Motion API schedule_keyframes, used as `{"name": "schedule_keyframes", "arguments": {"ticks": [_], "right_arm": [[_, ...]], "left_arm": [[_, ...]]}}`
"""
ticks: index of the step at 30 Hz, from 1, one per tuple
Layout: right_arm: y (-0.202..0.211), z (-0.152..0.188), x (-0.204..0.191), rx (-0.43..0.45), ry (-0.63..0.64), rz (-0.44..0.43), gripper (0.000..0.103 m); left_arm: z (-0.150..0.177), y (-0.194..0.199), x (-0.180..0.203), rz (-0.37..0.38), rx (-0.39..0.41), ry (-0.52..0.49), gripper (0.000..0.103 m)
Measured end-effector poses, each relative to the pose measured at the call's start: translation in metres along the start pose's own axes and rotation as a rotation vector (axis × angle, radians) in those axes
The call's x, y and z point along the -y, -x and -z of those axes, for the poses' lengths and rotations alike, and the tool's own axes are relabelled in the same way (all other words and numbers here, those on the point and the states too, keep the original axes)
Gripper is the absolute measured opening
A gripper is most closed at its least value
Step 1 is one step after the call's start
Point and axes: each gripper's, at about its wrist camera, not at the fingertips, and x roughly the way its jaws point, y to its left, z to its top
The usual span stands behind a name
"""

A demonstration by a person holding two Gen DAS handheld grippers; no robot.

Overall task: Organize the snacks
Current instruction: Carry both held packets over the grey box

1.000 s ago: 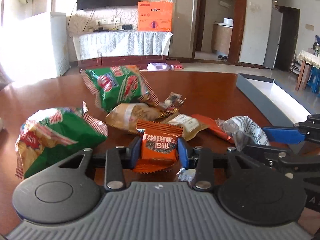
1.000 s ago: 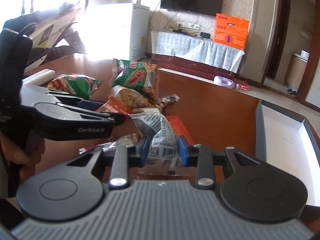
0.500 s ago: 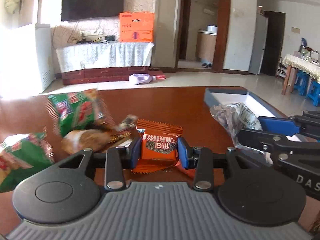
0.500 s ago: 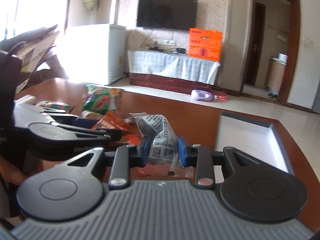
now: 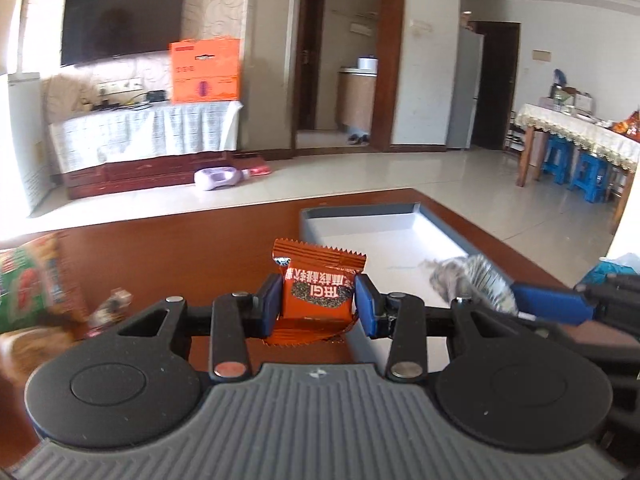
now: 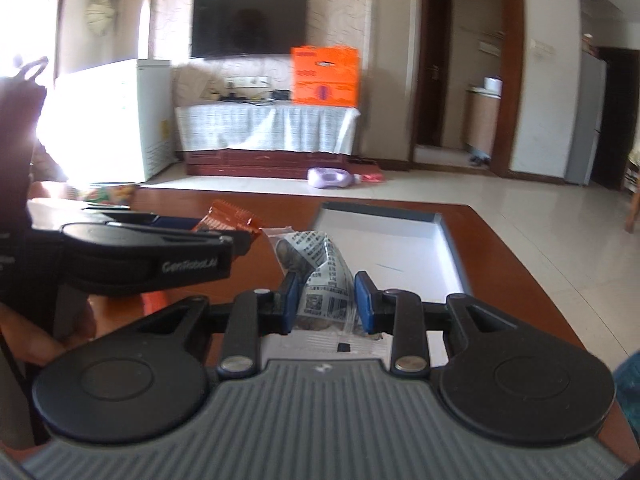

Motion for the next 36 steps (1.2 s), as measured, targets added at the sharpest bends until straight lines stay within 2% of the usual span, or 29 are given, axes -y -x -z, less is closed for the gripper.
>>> {"name": "schedule_keyframes", "arguments": {"ticks": [7, 11, 13, 17, 22, 29, 30, 32, 36], "right_arm": [[-0.020, 0.012, 0.025, -0.052, -0.074, 0.071, 0.033], [-0.034, 0.019, 0.034, -0.093, -0.088, 0.084, 0.033], [-0.041, 0.020, 0.036, -0.112, -0.079, 0.086, 0.033], [-0.048, 0.021, 0.036, -0.123, -0.064, 0.084, 0.033], [-0.049, 0.022, 0.025, -0.122, -0.030, 0.060, 0.033], [-0.046, 0.020, 0.001, -0.120, 0.047, 0.002, 0.033], [-0.045, 0.019, -0.003, -0.117, 0.059, -0.001, 0.033], [-0.043, 0.019, -0.007, -0.105, 0.075, 0.004, 0.033], [-0.035, 0.015, -0.010, -0.052, 0.095, 0.034, 0.031]], "left_arm": [[-0.002, -0.051, 0.047, 0.093, -0.050, -0.027, 0.045], [0.005, -0.078, 0.055, 0.125, -0.114, 0.005, 0.045], [0.008, -0.090, 0.055, 0.116, -0.140, 0.011, 0.045], [0.013, -0.101, 0.052, 0.087, -0.138, -0.002, 0.046], [0.017, -0.099, 0.045, 0.055, -0.141, 0.001, 0.046], [0.023, -0.072, 0.019, -0.015, -0.152, 0.025, 0.046], [0.024, -0.069, 0.015, -0.014, -0.148, 0.033, 0.047], [0.025, -0.059, 0.008, -0.040, -0.112, 0.044, 0.058], [0.020, -0.042, -0.002, -0.044, -0.063, 0.043, 0.070]]}}
